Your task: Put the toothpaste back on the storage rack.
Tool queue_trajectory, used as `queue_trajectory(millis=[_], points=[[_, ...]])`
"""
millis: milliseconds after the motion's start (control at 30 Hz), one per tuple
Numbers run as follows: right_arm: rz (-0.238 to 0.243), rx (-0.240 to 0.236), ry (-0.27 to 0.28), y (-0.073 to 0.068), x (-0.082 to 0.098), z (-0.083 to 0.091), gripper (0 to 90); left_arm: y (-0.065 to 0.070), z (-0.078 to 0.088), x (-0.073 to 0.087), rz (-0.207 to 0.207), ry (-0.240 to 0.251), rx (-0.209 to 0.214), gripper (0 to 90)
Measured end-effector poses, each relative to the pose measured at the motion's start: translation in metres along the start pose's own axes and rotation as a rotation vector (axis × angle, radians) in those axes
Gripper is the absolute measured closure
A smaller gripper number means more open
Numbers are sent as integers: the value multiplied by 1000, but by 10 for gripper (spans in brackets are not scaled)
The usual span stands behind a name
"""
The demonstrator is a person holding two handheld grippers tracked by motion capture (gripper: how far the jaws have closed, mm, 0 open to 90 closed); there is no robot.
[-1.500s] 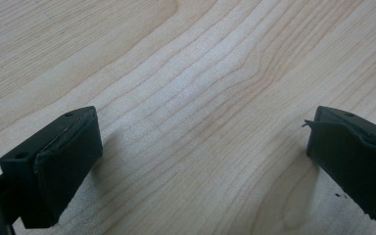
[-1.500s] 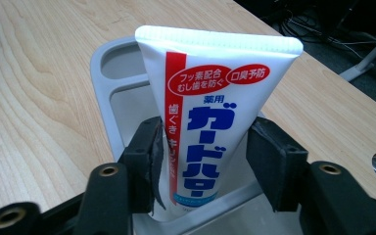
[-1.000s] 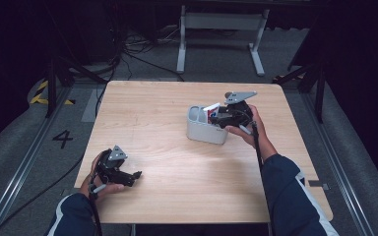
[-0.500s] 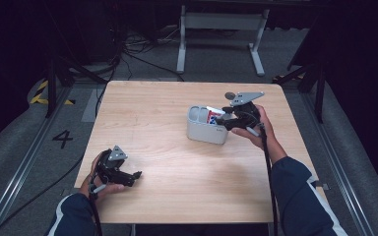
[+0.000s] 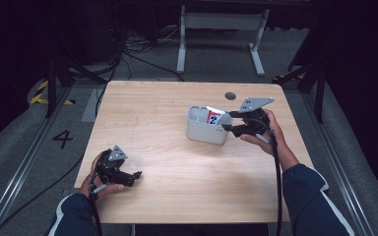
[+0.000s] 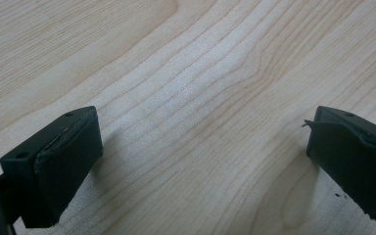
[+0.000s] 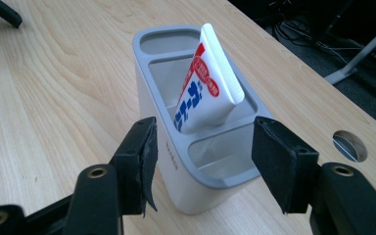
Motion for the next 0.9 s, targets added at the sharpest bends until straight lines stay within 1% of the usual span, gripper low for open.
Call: queue_trajectory(millis=[233,400,433,467,500,600,700,733,767,833,900], points=[[11,13,-7,-4,10,11,420,0,0,0,2,0,0,5],[11,31,-19,-4,24,19,407,0,0,0,2,0,-1,5],[11,31,-19,-4,24,19,407,0,0,0,2,0,0,5],[6,36,-23,-4,29,21,403,0,0,0,2,0,-1,5],[6,36,-23,-4,29,21,403,0,0,0,2,0,-1,5],[2,48,-35,-3,39,24,399,0,0,0,3,1,-1,5],[-5,50,-47,-2,49,26,394,0,0,0,2,0,-1,5],[-18,53,-48,-1,55,28,394,0,0,0,3,1,-2,5],[-18,53,-48,-1,55,28,394,0,0,0,3,0,-2,5],[-30,56,-51,-1,61,29,388,0,0,0,3,0,-2,5],[-30,62,-54,1,66,31,385,0,0,0,5,0,-2,5]])
Point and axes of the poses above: each handheld gripper's, and its own axes: z roughly backward along the jaws, x roughly out of its underside, y roughly to its right, the point moved 9 cm from there along -z, roughly forward along the jaws, and after that the axes turned 2 degrees about z, right-handed, at the moved point
